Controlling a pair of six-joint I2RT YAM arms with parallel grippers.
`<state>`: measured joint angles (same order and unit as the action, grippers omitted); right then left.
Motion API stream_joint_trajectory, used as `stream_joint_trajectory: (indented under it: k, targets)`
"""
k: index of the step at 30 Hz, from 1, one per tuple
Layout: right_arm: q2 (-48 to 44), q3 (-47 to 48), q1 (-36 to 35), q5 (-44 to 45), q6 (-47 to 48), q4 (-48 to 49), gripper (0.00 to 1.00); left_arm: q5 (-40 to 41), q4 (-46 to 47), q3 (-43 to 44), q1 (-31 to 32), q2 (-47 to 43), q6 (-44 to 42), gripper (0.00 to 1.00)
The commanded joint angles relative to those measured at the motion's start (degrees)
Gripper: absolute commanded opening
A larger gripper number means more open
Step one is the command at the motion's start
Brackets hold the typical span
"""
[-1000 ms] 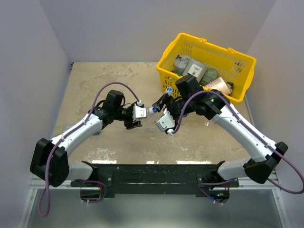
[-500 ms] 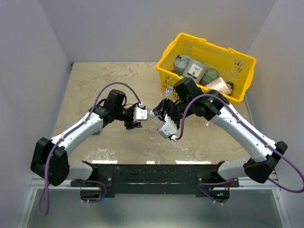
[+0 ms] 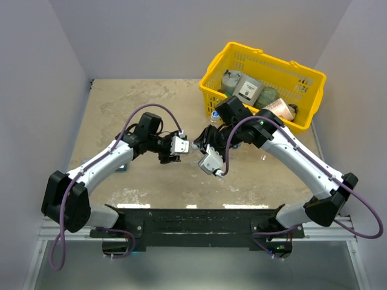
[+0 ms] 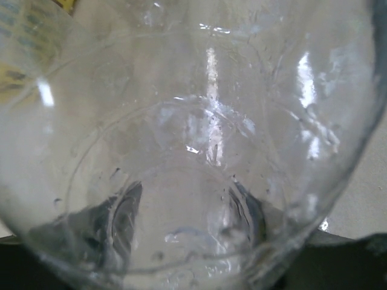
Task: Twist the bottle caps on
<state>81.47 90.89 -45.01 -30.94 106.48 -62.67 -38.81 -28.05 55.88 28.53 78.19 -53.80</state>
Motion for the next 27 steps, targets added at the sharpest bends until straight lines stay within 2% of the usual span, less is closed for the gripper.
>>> stream_joint_trajectory:
  k: [1,2,3,4,5,6,7,8,9,10,11,12,13,15,16,19,22,27]
  targets:
    - [3.95,5.95,-0.34,0.53,-14.07,-2.65,0.00,2.49,10.32,2.31,0.21,-1.02,7.51,0.00]
    - [7.18,7.01,-0.25,1.31,-22.28,-0.71,0.00,4.68,14.56,-0.04,0.21,-2.59,11.14,0.00]
    - [9.56,11.46,-0.25,1.67,-29.67,-0.35,0.00,10.27,19.13,-1.72,0.21,-3.74,14.83,0.00]
    - [12.63,14.28,-0.16,2.63,-43.76,-2.26,0.00,14.33,30.92,-3.74,0.29,-6.53,24.61,0.00]
    - [17.53,19.27,0.10,4.55,-51.12,-2.62,0.00,18.64,36.17,-8.02,0.29,-8.04,28.88,0.00]
    - [20.10,21.58,1.84,3.70,-56.33,-4.11,0.00,26.51,39.97,-9.54,0.29,-9.36,31.89,0.00]
    - [21.87,23.17,3.25,2.65,-66.91,-5.60,0.00,31.29,46.53,-12.26,0.38,-12.33,38.53,0.00]
    - [23.28,24.58,4.75,1.25,-72.58,-5.18,0.00,35.69,49.99,-13.68,0.38,-13.84,40.86,0.00]
    - [25.99,25.03,7.98,-2.51,-77.34,-5.09,0.00,40.69,52.81,-14.91,0.64,-15.42,41.49,0.00]
    - [27.15,25.21,9.49,-4.90,-86.43,-4.74,0.00,42.83,58.49,-17.01,1.43,-17.44,39.67,0.00]
    - [27.86,23.04,10.90,-6.49,-91.66,-3.17,0.00,44.94,60.81,-17.64,3.96,-17.81,37.39,0.00]
    - [27.60,21.10,12.74,-9.46,-95.36,-0.28,0.00,48.79,62.58,-17.99,5.46,-17.90,34.49,0.00]
    - [27.43,19.51,13.11,-11.41,-100.71,0.44,0.00,50.39,64.07,-17.56,6.78,-16.94,27.85,0.00]
    - [26.29,15.38,13.29,-15.36,-105.13,2.28,0.00,53.29,64.09,-17.21,9.08,-15.62,22.54,0.00]
    - [25.93,14.15,13.02,-15.55,-108.20,2.55,0.00,54.09,65.05,-18.16,9.52,-14.48,16.33,0.00]
    - [26.28,12.99,13.55,-17.75,-108.94,2.91,0.00,58.31,71.52,-22.98,10.75,-12.89,5.33,0.00]
    - [26.98,14.31,14.16,-20.73,-109.64,3.87,0.00,60.78,73.76,-25.72,10.66,-12.63,2.30,0.00]
    - [27.69,16.94,14.43,-23.29,-109.30,4.58,0.00,61.57,69.81,-26.26,10.49,-13.15,5.28,0.00]
